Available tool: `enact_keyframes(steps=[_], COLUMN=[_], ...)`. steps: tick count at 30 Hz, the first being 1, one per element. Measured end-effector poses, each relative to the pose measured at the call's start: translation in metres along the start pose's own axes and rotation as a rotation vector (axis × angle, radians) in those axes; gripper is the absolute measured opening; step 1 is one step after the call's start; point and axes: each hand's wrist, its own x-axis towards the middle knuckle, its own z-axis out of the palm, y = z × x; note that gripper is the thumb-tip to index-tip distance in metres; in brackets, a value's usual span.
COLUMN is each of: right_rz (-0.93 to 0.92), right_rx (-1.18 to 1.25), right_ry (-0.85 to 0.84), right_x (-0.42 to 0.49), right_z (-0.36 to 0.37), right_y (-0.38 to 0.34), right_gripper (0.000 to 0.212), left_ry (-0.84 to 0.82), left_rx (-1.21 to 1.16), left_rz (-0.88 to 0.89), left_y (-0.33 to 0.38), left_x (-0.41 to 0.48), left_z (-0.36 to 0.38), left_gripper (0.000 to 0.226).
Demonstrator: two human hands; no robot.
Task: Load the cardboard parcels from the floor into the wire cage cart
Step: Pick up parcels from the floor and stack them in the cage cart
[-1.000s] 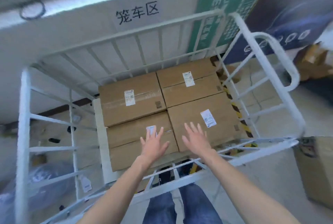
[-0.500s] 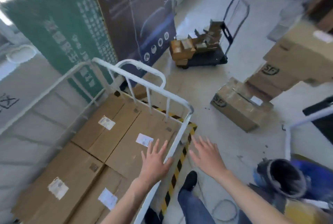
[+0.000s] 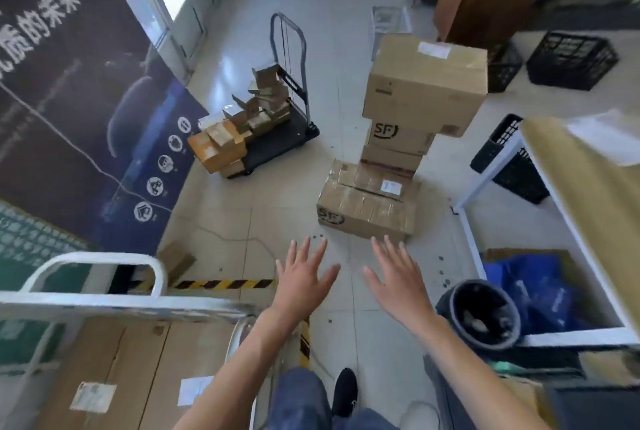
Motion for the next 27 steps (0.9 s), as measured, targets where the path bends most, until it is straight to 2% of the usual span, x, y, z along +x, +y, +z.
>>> enact_keyframes(steps=[10,14,21,27], right_rz=[0.131,0.296,0.428,0.509], right_rx=[0.118,0.169,0.258,0.25], right_ry=[0.028,0.014,-0.043,-0.116], right_x=[0.156,0.228,0.355,0.455], right_z=[-0.02,-0.008,0.022,0.094], right_y=[0.055,0.086,0.142,0.244], right_gripper=[0.066,0.066,0.065,0.067], left_ry=[-0.156,-0.229,-0.349,-0.303], left_rx=[-0.02,-0.026,0.009,0.029], left_rz=[-0.003,-0.042,-0.095,-0.151], left_y=[0.021,0.008,-0.017,-0.067], left_x=[0.206,0.301,0.445,0.577], left_z=[0.023,0.043,0.083,0.162], left_gripper=[0.067,0.063,0.061,0.06])
